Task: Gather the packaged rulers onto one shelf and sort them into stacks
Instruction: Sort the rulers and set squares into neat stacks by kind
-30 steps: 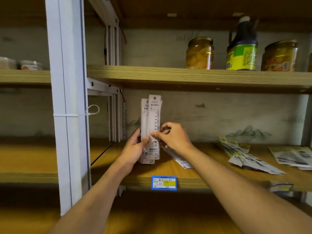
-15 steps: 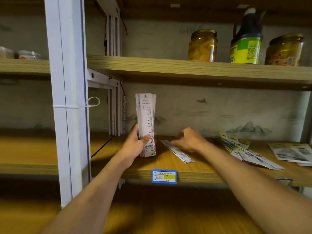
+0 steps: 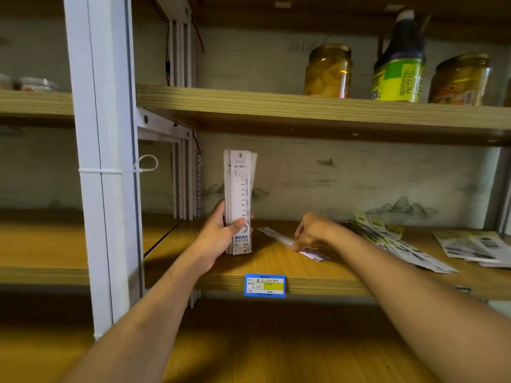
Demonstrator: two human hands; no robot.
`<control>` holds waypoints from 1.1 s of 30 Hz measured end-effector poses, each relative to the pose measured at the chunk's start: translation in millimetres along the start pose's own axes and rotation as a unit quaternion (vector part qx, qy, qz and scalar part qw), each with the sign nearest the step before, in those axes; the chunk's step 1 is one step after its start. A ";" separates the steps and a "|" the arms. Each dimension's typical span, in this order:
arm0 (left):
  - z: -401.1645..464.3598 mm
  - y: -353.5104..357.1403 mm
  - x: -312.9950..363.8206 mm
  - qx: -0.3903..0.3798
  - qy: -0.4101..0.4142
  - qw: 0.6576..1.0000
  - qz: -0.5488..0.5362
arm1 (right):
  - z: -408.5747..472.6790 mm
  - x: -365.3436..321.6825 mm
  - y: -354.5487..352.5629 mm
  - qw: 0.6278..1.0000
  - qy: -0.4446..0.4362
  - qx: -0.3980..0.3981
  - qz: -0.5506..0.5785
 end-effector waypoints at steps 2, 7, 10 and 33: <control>0.9 -0.5 -0.9 0.001 0.000 1.000 0.011 | 2.7 0.3 1.5 0.999 0.014 -0.047 0.020; 1.0 -1.1 -1.5 0.005 0.000 1.000 0.017 | -0.3 4.3 4.6 0.987 0.037 -0.142 0.059; 0.8 -0.2 -1.1 0.002 -0.001 1.000 0.013 | 0.8 5.2 5.2 0.990 0.023 -0.125 0.062; -3.2 5.2 4.0 -0.048 0.029 0.998 -0.008 | -34.1 -61.2 0.2 0.859 -0.136 0.187 0.458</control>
Point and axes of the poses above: each hand's wrist, its own z-axis towards the middle knuckle, its own y-axis out of the palm, x = y × z, the point moved 6 cm from there along z, towards the middle knuckle, and after that the axes turned 13 degrees about -z, right-handed, at the moved point
